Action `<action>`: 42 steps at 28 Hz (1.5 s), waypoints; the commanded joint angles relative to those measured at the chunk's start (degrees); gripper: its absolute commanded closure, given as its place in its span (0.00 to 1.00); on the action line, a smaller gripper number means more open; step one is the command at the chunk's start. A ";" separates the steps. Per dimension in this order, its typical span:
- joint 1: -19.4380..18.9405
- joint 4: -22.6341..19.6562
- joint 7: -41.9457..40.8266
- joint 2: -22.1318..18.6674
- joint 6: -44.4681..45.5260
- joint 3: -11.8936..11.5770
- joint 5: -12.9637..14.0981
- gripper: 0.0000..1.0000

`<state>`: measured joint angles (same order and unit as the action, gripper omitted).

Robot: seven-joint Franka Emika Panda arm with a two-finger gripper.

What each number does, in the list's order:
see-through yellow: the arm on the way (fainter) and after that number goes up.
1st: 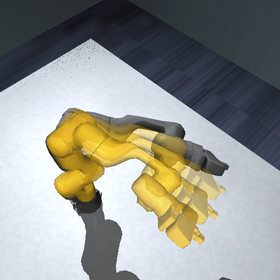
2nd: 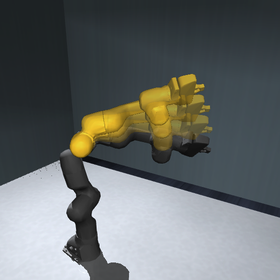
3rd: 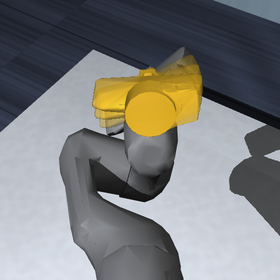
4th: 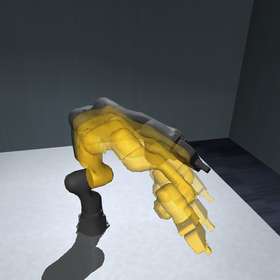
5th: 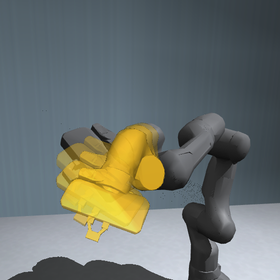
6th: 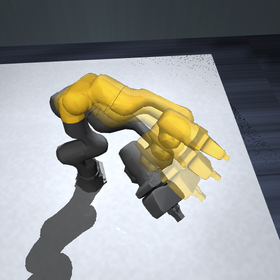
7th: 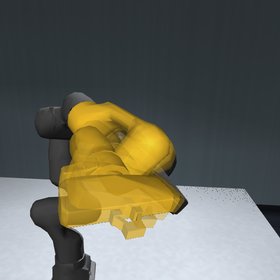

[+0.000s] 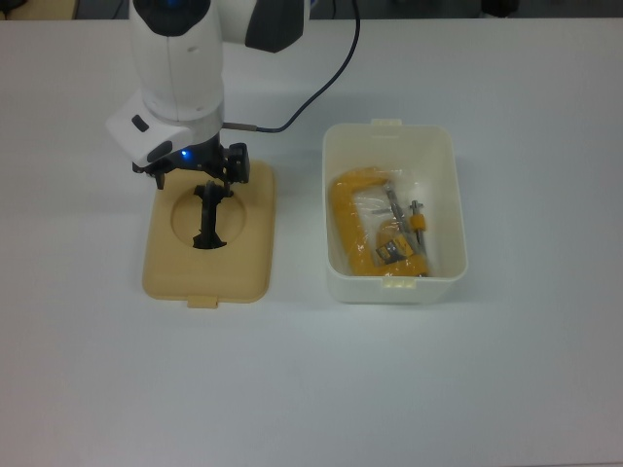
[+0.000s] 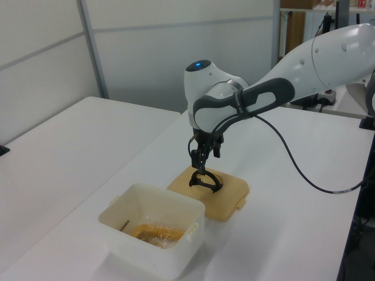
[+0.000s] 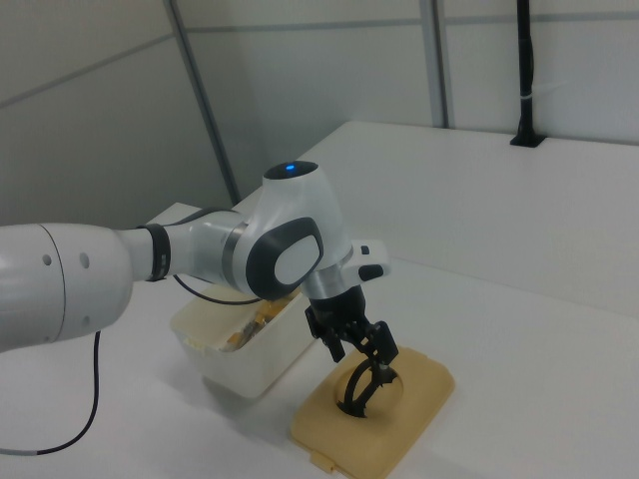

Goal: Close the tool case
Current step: 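Close the gripper on the black handle of the lid, then lift the beige lid by its handle off the table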

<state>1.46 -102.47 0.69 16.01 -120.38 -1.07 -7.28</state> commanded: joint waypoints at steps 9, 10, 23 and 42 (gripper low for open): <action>9.33 -4.59 8.00 -0.19 -4.16 12.40 -8.26 0.22; 10.65 -4.50 8.88 0.16 -4.16 13.98 -8.88 0.34; 16.56 -3.44 14.16 2.18 -6.01 20.76 -12.23 0.85; 17.61 -0.10 13.64 0.08 -3.64 21.64 -10.91 1.00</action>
<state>17.50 -103.32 14.72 18.11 -125.28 19.69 -18.16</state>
